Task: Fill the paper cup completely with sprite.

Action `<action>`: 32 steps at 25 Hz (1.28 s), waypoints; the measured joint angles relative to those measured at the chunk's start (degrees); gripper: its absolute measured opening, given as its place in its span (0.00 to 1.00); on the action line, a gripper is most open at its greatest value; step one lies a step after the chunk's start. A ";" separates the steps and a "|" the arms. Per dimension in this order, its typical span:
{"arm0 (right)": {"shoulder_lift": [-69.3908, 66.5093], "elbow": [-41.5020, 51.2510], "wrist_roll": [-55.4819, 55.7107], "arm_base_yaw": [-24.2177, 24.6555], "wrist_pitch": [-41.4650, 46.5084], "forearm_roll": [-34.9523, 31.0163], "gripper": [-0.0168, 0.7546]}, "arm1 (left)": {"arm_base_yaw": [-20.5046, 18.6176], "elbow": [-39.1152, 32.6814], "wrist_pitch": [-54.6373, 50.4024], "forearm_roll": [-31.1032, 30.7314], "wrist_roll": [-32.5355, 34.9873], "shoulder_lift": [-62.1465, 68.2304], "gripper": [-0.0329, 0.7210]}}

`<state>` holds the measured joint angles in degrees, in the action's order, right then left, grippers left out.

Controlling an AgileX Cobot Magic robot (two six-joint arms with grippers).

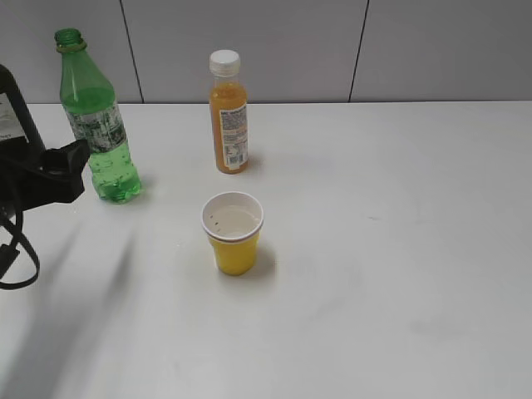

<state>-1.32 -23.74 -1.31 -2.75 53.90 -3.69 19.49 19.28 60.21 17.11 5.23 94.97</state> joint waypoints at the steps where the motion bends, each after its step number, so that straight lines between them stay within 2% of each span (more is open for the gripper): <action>1: 0.00 0.00 0.00 0.00 0.00 0.00 0.78 | -0.06 -0.07 -3.78 0.05 0.58 -2.78 0.89; 4: 0.00 0.00 0.00 0.00 0.00 0.00 0.78 | -1.31 1.40 -18.97 0.05 5.12 -9.81 0.87; 8: 0.00 0.00 0.00 0.00 0.00 0.00 0.78 | -5.25 7.43 -42.69 0.65 11.62 -15.46 0.87; 14: 0.00 0.00 0.00 0.00 0.00 0.00 0.78 | -12.93 20.26 -79.50 -1.94 12.82 -18.75 0.84; 17: 0.00 0.00 0.00 0.00 0.00 0.00 0.78 | -15.15 24.90 -92.33 -5.03 11.86 -21.12 0.83; 21: 0.00 0.00 0.00 0.00 0.00 0.00 0.78 | -16.01 26.61 -103.24 -9.53 7.67 -27.12 0.83; 25: 0.00 0.00 0.00 0.00 0.00 0.00 0.78 | -16.01 25.92 -109.43 -12.95 5.26 -35.15 0.83; 32: 0.00 0.00 0.00 0.00 0.00 0.00 0.78 | -16.04 17.34 -112.48 -13.52 3.33 -51.78 0.83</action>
<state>-1.32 -23.74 -1.31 -2.75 53.90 -3.69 3.45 36.63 -52.27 3.59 8.55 43.19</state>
